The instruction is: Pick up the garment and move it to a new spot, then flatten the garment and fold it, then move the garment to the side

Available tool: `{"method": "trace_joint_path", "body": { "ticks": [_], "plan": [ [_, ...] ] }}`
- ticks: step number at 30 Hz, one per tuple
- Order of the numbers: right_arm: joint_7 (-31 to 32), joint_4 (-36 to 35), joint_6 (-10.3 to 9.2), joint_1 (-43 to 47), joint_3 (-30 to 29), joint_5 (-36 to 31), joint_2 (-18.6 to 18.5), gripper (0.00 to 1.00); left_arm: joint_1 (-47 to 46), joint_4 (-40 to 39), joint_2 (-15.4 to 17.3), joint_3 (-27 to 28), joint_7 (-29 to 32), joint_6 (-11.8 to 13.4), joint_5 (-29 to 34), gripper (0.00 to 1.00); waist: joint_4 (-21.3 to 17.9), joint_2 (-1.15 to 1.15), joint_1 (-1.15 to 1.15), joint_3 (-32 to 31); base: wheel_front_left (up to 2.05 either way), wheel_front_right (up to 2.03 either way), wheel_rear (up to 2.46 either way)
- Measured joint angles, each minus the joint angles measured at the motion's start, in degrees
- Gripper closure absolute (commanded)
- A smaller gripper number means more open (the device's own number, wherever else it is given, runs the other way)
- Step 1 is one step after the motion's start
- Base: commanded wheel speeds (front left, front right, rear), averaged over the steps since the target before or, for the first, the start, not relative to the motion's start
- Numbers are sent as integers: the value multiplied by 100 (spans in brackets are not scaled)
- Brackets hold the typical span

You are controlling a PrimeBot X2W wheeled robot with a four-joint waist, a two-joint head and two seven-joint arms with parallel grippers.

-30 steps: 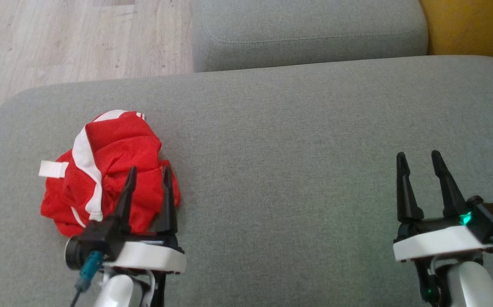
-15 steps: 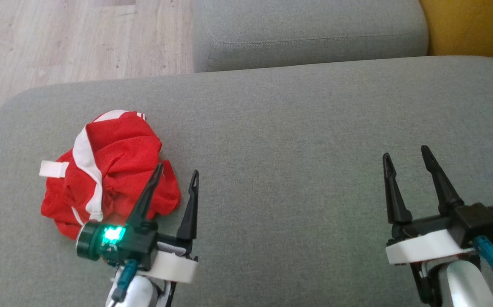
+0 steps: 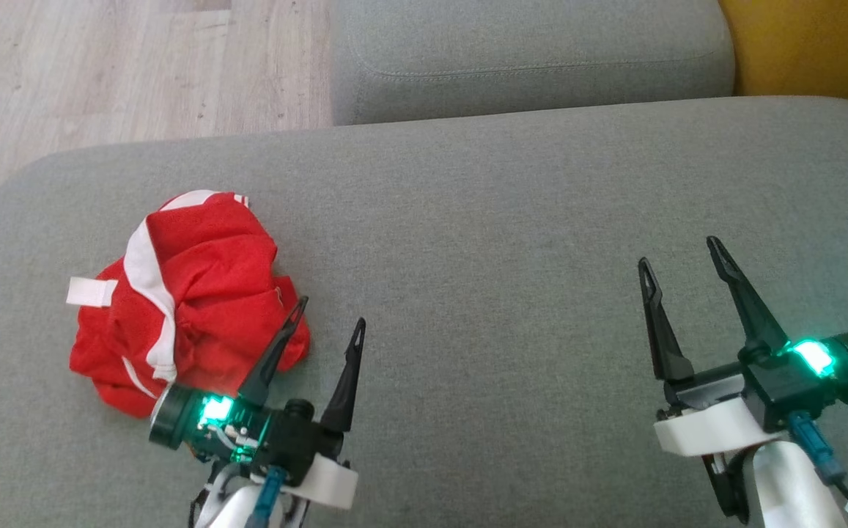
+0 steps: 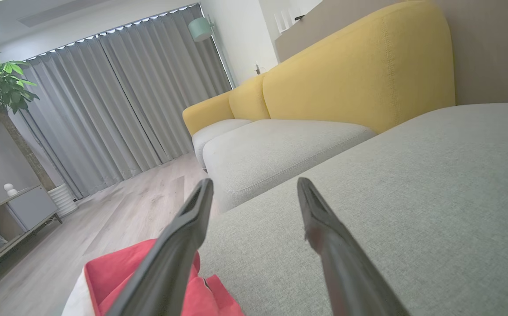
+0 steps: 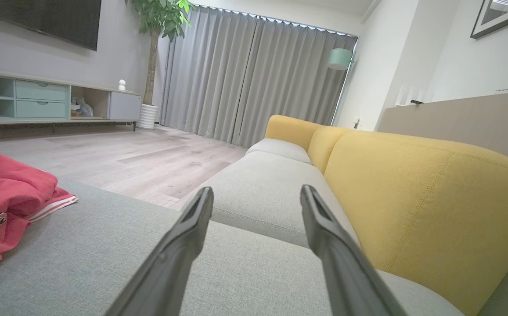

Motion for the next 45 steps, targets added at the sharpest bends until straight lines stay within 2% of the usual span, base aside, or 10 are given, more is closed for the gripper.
{"method": "trace_joint_path", "body": {
  "ticks": [4, 8, 13, 22, 25, 45],
  "plan": [
    [0, 7, 0, 2, -10, 82, 0, 0, -44, -22, -56, 67, 0, 8, -287, 0, 15, 0, 0, 2, 0, 0, 0],
    [0, 132, 0, 7, -131, 760, 0, 0, -34, -47, -205, 344, 0, -46, -818, 0, 35, 0, 0, 11, 0, 0, 0],
    [0, 276, 0, 11, -227, 1510, -1, 0, 44, -79, -420, 759, 0, -270, -1482, 0, 46, 0, 0, 37, 0, 0, 0],
    [0, 712, 0, 77, -321, 1755, -2, 0, 246, 461, -611, 1020, 0, -818, -2287, 0, 30, 0, 0, 24, 0, 0, 0],
    [0, 762, 0, 107, -321, 1748, -2, 0, 246, 598, -633, 1023, 1, -910, -2429, 0, 28, 0, 0, 15, 0, 0, 0],
    [0, 753, 0, 110, -313, 1739, -2, 0, 236, 693, -681, 1125, 0, -915, -2464, 0, 156, 0, 0, -54, 0, 0, 0]
  ]
}}
